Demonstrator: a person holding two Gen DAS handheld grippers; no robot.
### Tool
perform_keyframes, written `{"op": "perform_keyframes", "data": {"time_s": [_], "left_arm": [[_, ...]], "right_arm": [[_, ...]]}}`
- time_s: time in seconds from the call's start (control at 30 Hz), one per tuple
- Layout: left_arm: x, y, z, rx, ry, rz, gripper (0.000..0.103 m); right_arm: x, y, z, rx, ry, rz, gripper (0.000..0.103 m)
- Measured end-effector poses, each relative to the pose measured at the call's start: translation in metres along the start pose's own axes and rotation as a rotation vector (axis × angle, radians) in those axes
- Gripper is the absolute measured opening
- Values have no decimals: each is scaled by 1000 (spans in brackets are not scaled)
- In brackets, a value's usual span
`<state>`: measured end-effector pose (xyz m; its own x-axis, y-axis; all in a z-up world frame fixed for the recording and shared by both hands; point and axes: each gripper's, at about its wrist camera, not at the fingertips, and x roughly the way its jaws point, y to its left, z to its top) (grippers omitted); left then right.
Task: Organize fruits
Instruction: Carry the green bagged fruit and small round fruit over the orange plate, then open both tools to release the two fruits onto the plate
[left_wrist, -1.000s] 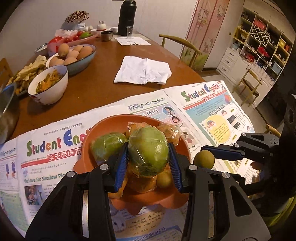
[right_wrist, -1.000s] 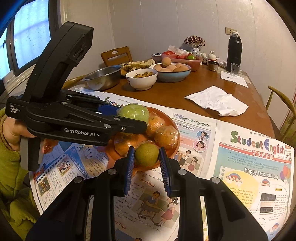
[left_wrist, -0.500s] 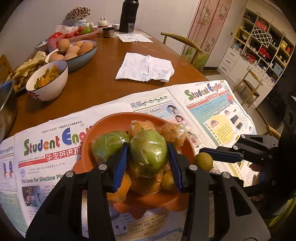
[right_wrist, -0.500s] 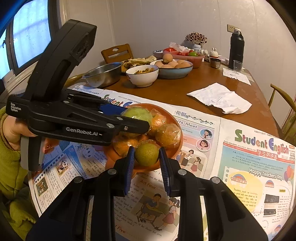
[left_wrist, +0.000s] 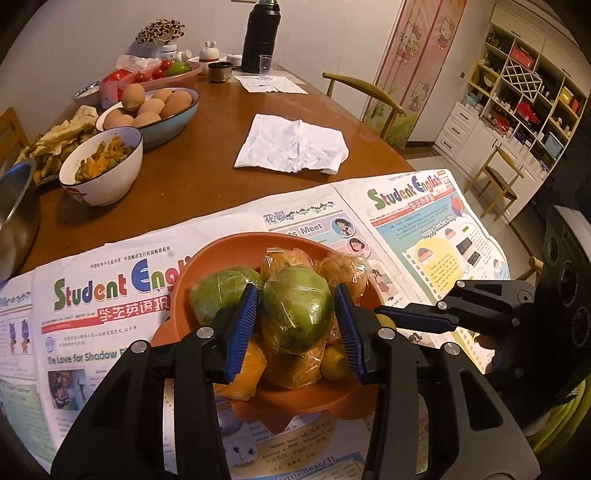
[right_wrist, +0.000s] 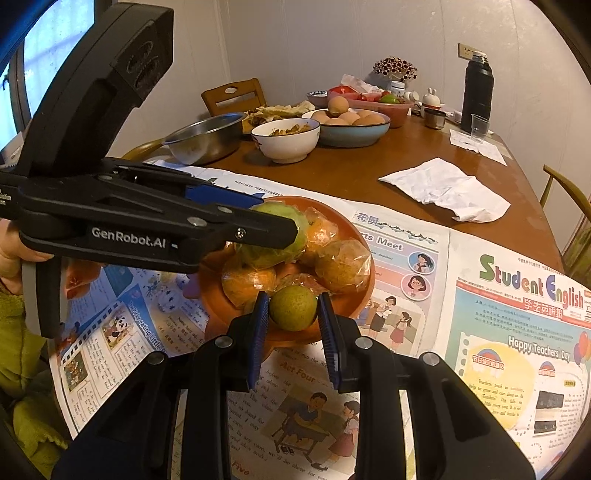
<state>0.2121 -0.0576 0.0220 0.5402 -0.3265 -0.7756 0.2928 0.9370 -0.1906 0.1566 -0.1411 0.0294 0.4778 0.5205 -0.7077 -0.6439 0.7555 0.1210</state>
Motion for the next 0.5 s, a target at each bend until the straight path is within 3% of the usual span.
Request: {"op": "perform_keyframes", "data": {"time_s": [0.27,0.33,0.5], "left_arm": [[0,0,0,1,0,0,34],[-1,0,-1,1,0,1,34],[-2,0,-1,1,-1,2,34]], "right_arm": [[-1,0,0,0,-2,0,27],[-3,0,0,1,-6,2,34],[-6,0,-2,3,-10,0,39]]}}
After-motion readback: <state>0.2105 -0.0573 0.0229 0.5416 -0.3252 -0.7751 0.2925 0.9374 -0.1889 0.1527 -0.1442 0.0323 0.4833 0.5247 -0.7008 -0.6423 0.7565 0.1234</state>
